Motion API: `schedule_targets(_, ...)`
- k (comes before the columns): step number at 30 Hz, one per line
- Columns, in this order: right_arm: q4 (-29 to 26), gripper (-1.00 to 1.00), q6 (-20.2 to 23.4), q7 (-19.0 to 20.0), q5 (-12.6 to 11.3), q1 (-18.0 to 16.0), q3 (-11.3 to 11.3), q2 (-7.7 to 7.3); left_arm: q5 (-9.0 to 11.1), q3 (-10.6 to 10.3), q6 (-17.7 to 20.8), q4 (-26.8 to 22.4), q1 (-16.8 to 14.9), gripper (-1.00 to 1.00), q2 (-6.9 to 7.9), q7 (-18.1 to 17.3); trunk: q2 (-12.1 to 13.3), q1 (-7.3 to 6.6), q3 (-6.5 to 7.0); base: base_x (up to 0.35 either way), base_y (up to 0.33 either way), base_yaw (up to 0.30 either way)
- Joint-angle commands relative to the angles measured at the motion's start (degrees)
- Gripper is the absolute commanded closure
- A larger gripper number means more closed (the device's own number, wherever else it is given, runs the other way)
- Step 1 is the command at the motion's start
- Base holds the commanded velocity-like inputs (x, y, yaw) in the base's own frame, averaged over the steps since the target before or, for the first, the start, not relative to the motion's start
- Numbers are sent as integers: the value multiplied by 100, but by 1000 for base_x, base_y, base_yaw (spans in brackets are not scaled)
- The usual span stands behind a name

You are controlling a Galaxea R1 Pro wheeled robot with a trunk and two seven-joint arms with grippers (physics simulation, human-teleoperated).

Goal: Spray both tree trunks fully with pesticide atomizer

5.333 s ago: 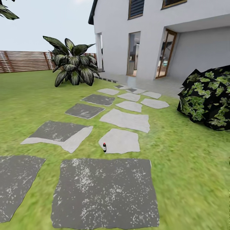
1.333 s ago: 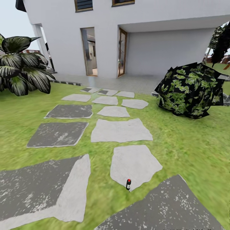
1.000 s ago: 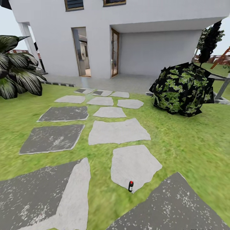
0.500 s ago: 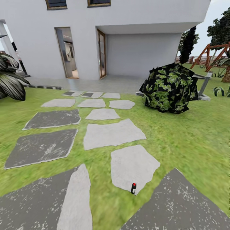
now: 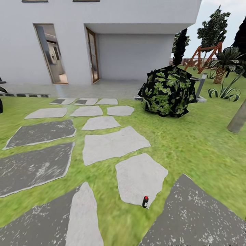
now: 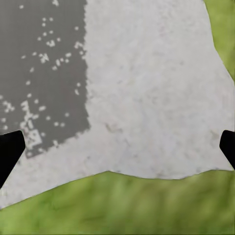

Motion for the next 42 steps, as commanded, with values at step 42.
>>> schedule_targets(42, 4, -100, -17, 2, 18, -3, 0, 2, 38, -2, -17, 4, -2, -100, 6, -2, -2, 0, -5, 10, 101, -270)
